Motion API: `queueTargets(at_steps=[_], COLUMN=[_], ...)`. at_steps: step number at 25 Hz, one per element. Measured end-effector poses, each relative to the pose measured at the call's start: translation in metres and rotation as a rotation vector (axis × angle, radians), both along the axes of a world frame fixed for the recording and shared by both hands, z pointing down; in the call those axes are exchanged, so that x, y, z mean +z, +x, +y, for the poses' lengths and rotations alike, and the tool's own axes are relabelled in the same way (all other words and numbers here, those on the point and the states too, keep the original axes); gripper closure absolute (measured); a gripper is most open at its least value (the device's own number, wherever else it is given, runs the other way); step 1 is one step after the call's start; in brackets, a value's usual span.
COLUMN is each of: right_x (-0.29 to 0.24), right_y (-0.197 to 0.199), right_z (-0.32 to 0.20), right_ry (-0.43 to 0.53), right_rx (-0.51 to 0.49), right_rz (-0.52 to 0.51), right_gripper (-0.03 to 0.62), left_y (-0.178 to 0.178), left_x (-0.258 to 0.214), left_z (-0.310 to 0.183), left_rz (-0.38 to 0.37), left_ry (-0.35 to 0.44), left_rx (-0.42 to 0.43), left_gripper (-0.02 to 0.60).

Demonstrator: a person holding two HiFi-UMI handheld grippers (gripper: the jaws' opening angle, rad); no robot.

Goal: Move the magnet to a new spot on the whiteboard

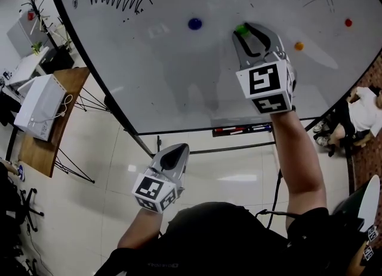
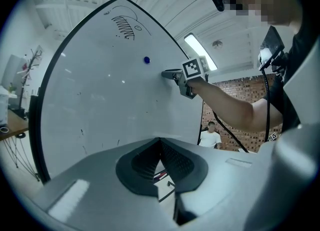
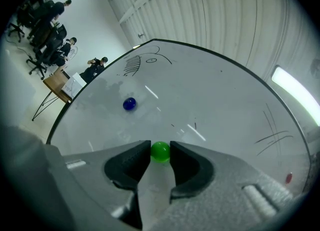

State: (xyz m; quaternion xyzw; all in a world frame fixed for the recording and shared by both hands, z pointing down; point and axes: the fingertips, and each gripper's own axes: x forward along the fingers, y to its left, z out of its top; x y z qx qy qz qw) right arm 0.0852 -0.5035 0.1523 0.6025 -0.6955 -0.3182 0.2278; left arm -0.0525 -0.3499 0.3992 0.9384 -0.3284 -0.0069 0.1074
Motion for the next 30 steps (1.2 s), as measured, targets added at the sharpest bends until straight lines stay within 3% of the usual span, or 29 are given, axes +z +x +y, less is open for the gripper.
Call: queueTargets(at_steps=[6, 14, 20, 25, 30], right_x=[0.0, 0.023, 0.055, 0.102, 0.172], right_y=[-0.009, -0.001, 0.009, 0.008, 0.01], right_z=[0.022, 0.079, 0.141, 0.189, 0.219], right_ry=[-0.006, -0.085, -0.133, -0.218, -0.323], right_rx=[-0.086, -0.305, -0.376, -0.465, -0.465], right_rz=[-0.056, -0.346, -0.463, -0.597, -0.707], right_gripper=[0.487, 0.485, 0.485, 0.485, 0.485], left_y=[0.002, 0.003, -0.002, 0.0, 0.005], left_x=[-0.002, -0.004, -0.003, -0.003, -0.009], left_z=[0.006, 0.02, 0.022, 0.021, 0.022], left_rz=[-0.006, -0.017, -0.021, -0.013, -0.012], left_ry=[0.005, 0.014, 0.008, 0.006, 0.021], left_rx=[-0.009, -0.011, -0.017, -0.024, -0.027], left_gripper=[0.566, 0.566, 0.565, 0.565, 0.565])
